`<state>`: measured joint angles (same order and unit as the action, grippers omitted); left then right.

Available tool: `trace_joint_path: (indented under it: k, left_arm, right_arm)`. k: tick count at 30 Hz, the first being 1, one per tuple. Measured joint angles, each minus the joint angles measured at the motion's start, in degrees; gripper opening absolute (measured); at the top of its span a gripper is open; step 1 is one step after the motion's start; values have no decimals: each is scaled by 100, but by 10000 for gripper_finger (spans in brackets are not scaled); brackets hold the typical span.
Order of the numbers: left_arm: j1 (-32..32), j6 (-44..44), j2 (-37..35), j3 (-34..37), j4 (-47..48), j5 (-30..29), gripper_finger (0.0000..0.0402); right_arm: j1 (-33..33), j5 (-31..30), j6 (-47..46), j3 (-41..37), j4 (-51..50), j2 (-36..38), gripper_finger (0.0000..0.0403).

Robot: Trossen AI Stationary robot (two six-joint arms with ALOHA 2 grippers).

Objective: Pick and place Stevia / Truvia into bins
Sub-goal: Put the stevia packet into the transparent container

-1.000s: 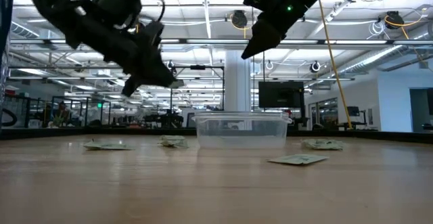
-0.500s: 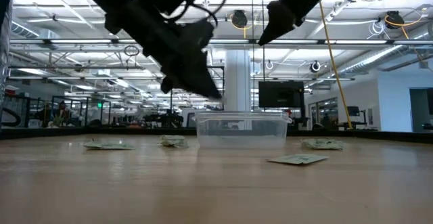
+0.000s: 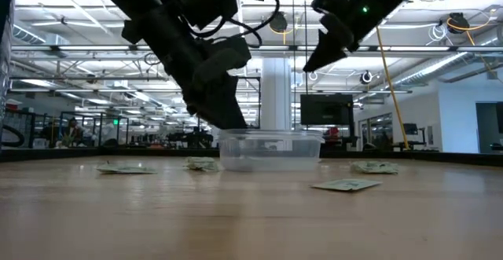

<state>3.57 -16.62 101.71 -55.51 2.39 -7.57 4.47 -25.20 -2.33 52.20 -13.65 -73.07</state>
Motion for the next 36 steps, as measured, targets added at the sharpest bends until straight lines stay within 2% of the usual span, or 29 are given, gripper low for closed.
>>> trace_joint_path:
  k: [4, 10, 14, 21, 29, 36]
  left_arm:
    - [-34, 401, -301, -135, 293, -57, 138]
    - [-219, 1043, -1200, -316, 715, -395, 145]
    - [-468, 1305, -1903, -316, 1119, -775, 145]
    - [-875, 1354, -2781, -316, 1793, -1532, 145]
    - [-1159, 1350, -2935, -310, 2267, -1604, 145]
    - [-1202, 1345, -2875, -307, 2311, -1606, 145]
  right_arm:
    - [178, 96, -24, -183, -4, 3, 131]
    - [893, 946, -129, -366, 135, -286, 148]
    - [1340, 1194, -177, -460, 281, -786, 151]
    - [1764, 1195, -302, -470, 699, -1896, 149]
    - [1980, 1203, -601, -467, 864, -2283, 139]
    - [2026, 1506, -756, -465, 947, -2410, 91]
